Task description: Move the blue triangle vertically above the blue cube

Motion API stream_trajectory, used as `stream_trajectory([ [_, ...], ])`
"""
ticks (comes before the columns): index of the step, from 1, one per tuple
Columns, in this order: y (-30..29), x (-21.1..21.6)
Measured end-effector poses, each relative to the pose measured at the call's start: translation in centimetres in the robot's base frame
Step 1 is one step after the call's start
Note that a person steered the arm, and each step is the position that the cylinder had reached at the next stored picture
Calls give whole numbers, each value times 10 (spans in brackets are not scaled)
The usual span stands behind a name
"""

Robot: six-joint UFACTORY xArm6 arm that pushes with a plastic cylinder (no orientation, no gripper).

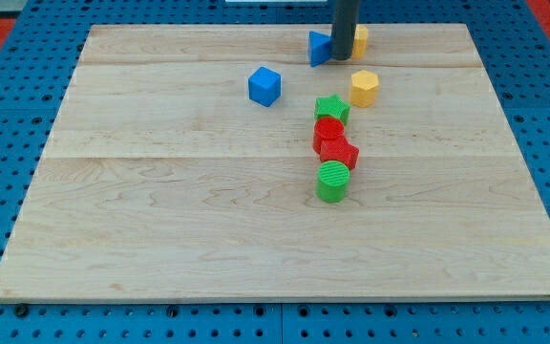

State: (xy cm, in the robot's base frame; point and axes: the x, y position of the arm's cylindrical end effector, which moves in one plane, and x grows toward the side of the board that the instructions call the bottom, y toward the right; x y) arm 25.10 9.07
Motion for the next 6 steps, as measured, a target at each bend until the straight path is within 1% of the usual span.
stream_trajectory([
  [2,-73,0],
  [3,-25,-20],
  [4,-34,-39],
  [5,-78,-36],
  [6,-74,-59],
])
